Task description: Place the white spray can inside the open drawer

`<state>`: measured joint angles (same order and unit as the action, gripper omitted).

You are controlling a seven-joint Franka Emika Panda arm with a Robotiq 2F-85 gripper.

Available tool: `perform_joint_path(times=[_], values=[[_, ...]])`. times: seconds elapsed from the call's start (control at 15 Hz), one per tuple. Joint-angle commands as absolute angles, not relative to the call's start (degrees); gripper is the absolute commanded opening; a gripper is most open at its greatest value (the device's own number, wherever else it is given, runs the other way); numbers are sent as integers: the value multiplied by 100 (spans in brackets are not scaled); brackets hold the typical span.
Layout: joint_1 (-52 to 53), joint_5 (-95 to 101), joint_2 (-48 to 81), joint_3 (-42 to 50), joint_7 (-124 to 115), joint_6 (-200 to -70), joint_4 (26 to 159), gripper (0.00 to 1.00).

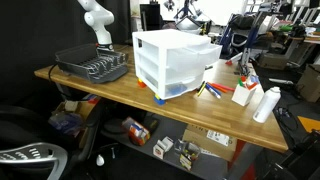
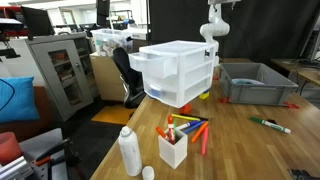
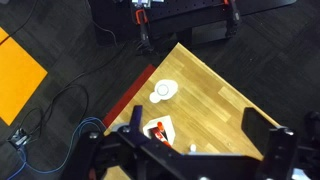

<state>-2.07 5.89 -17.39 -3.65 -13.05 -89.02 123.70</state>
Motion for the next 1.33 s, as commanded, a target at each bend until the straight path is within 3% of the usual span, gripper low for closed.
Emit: perform_joint_path(times=[0.0, 0.6, 1.27], values=[[-156, 599, -1735, -319, -1314, -8890, 12360, 100], [-489, -715, -1894, 238, -2450, -10408, 13573, 100], [-659, -845, -1609, 368, -2691, -10298, 13551, 100]])
